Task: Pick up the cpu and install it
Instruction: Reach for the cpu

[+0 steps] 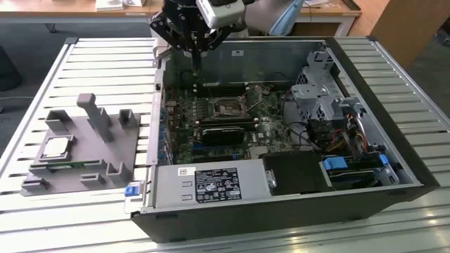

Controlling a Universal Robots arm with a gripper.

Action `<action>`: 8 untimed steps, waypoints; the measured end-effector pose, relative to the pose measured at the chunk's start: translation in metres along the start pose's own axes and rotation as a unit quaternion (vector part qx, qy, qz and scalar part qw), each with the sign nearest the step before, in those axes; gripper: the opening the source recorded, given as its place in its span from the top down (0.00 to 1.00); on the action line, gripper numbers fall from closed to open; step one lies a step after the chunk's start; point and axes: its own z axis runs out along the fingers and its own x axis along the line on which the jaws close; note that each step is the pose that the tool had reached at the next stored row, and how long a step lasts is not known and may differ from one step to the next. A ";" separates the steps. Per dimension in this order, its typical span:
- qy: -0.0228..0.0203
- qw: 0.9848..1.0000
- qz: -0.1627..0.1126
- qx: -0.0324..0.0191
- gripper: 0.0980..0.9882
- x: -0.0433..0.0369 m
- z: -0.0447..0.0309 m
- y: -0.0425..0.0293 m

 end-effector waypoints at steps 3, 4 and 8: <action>0.000 1.000 0.000 0.000 0.99 0.0000 0.0000 0.0000; 0.000 1.000 0.000 0.000 0.99 0.0000 0.0000 0.0000; 0.000 1.000 0.000 0.000 0.99 0.0010 -0.0001 -0.0001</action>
